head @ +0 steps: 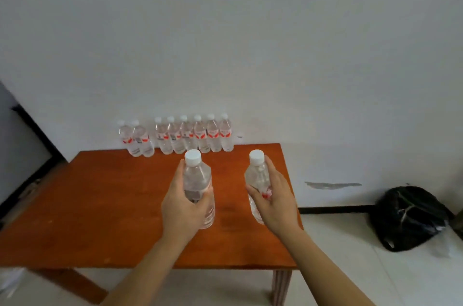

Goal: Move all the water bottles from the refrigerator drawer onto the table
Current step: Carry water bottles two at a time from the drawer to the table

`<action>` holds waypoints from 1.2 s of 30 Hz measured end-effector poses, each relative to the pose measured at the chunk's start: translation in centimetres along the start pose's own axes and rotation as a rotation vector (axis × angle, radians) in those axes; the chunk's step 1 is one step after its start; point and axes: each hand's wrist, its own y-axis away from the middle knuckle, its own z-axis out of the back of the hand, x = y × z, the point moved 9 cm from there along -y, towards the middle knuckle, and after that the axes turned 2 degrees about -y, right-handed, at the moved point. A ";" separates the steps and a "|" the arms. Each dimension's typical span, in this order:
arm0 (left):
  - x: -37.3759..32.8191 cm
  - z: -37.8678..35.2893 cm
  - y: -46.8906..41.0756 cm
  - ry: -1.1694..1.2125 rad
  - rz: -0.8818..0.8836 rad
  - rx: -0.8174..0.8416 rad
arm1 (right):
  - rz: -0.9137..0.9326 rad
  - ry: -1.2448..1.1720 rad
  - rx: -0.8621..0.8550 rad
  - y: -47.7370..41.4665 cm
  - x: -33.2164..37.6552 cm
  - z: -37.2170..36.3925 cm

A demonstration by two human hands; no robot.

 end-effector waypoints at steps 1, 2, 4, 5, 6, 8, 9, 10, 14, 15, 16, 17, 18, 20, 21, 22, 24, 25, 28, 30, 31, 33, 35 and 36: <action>0.6 0.2 -1.8 0.002 0.011 -0.023 | 0.016 -0.005 0.018 -2.0 0.0 -1.3; 1.2 0.5 -3.5 -0.009 0.011 -0.053 | 0.029 -0.014 0.037 -3.8 0.1 -2.7; 2.9 1.3 -6.2 -0.032 0.038 -0.111 | 0.040 -0.039 0.071 -7.1 0.4 -5.4; 4.1 1.7 -7.3 -0.034 0.071 -0.135 | 0.045 -0.049 0.088 -8.3 0.7 -6.8; 5.4 2.1 -8.2 -0.039 0.107 -0.156 | 0.050 -0.060 0.105 -9.3 0.9 -8.2; 7.7 3.0 -9.9 -0.054 0.159 -0.190 | 0.062 -0.085 0.148 -11.0 1.5 -11.0; 8.8 3.4 -10.8 -0.056 0.181 -0.200 | 0.065 -0.097 0.176 -11.8 1.8 -12.4; 10.1 3.8 -11.8 -0.056 0.202 -0.210 | 0.063 -0.106 0.207 -12.6 2.0 -14.0; 15.4 4.5 -16.4 -0.093 0.242 -0.209 | 0.014 -0.097 0.311 -14.8 1.9 -20.3; 16.8 4.5 -17.7 -0.099 0.247 -0.194 | -0.008 -0.078 0.328 -15.4 1.7 -21.8; 18.2 4.4 -19.1 -0.102 0.249 -0.179 | -0.032 -0.056 0.343 -16.0 1.4 -23.4; 19.6 4.4 -20.6 -0.103 0.252 -0.165 | -0.054 -0.033 0.355 -16.6 1.2 -25.0; 21.2 4.4 -22.1 -0.100 0.260 -0.148 | -0.075 -0.009 0.363 -17.2 1.1 -26.6; 24.1 4.3 -25.2 -0.105 0.272 -0.098 | -0.123 0.039 0.369 -18.5 0.9 -29.7; 25.5 4.2 -26.8 -0.110 0.272 -0.070 | -0.153 0.055 0.367 -19.2 0.9 -31.2; 26.9 4.1 -28.3 -0.107 0.272 -0.042 | -0.181 0.067 0.366 -19.9 0.9 -32.7; 29.5 3.7 -31.3 -0.100 0.278 0.014 | -0.211 0.100 0.377 -21.5 1.1 -35.5; 30.7 3.5 -32.7 -0.106 0.277 0.037 | -0.214 0.124 0.381 -22.3 1.2 -36.8; 33.8 2.1 -36.3 -0.099 0.272 0.098 | -0.246 0.212 0.373 -24.5 1.0 -40.0; 35.5 0.8 -38.3 -0.092 0.269 0.149 | -0.293 0.287 0.404 -25.6 0.6 -41.9; 36.1 0.0 -39.2 -0.090 0.266 0.173 | -0.311 0.309 0.430 -26.1 0.3 -42.9; 37.1 -1.4 -40.8 -0.086 0.257 0.215 | -0.345 0.316 0.470 -27.0 -0.2 -44.6; 37.9 -2.9 -42.2 -0.086 0.243 0.257 | -0.386 0.303 0.472 -27.8 -0.9 -45.7; 38.1 -3.7 -42.8 -0.085 0.240 0.277 | -0.406 0.293 0.458 -28.1 -1.3 -46.1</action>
